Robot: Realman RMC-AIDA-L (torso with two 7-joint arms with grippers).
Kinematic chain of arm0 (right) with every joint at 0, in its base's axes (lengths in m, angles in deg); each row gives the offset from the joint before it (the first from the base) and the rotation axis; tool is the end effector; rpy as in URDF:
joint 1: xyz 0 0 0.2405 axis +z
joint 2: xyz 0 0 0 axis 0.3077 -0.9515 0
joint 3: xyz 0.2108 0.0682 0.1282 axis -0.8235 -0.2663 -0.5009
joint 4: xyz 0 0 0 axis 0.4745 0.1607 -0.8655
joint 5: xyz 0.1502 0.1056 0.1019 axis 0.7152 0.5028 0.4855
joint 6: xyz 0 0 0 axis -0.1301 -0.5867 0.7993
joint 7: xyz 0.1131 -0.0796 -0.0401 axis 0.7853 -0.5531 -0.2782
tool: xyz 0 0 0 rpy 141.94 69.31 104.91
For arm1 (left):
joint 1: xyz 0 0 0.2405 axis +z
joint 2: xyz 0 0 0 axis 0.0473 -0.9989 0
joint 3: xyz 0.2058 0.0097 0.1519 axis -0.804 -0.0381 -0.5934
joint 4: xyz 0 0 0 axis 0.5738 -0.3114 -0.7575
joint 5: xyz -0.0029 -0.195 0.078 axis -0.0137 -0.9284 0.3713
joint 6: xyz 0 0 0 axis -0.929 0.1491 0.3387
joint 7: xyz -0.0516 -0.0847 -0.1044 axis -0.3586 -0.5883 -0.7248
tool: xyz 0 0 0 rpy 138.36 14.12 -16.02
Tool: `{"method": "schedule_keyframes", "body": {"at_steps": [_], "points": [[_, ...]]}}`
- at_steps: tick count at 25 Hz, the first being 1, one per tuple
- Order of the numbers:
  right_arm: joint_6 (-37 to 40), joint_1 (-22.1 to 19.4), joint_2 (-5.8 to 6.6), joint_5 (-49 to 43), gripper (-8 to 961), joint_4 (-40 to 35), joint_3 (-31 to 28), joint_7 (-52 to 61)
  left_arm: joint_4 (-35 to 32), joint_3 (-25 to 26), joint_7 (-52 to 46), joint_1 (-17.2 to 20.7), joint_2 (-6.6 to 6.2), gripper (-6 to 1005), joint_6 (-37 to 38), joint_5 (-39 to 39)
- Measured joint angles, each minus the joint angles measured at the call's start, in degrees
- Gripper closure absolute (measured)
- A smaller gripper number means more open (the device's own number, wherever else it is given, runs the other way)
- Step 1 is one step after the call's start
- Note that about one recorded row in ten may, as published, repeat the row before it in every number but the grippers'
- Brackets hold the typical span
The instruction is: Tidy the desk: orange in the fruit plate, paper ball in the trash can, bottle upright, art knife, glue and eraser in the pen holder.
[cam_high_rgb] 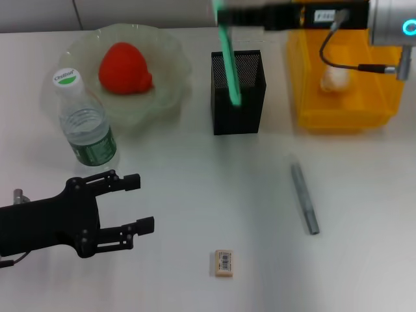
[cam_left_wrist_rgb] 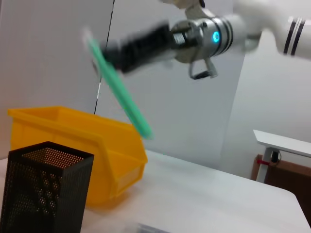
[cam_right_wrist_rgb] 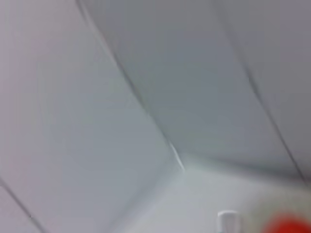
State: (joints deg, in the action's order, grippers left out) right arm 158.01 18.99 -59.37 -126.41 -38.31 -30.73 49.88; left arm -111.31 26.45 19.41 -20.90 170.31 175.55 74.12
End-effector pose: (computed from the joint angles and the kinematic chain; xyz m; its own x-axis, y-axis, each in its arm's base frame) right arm 0.1369 0.3953 0.0205 0.5447 -0.5312 -0.6490 -0.6485 -0.7574 0.0756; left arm -0.3018 0.2434 0.0005 0.7609 0.2468 0.6001 0.3597 -0.9302 -0.0735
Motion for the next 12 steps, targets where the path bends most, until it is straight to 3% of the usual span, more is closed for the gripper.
{"method": "schedule_keyframes", "body": {"at_steps": [1,2,5,6,10,12], "points": [[0.0,0.0,0.0,0.0,767,0.0,0.0,0.0,0.0,0.0,0.0,0.0,0.0,198,0.0,0.0],[-0.62,-0.04,0.02,5.1,762,4.61,-0.53,-5.91,0.1,-0.04,0.04,-0.01,0.02,198,-0.04,0.0],[-1.64,0.75,-0.12,23.29,745,21.96,-0.93,-33.83,0.13,-0.4,0.03,-0.1,0.23,198,-0.58,0.0],[-1.64,0.75,-0.12,23.29,739,21.96,-0.93,-33.83,0.13,-0.4,0.03,-0.1,0.23,198,-0.58,0.0],[-5.95,4.05,-0.57,37.15,716,35.9,1.09,-58.38,0.13,-0.43,-0.08,-0.04,0.37,198,-0.85,0.0],[-7.04,4.9,-0.57,38.28,705,37.99,1.41,-61.14,0.13,-0.36,-0.17,0.03,0.36,198,-0.83,0.0]]}}
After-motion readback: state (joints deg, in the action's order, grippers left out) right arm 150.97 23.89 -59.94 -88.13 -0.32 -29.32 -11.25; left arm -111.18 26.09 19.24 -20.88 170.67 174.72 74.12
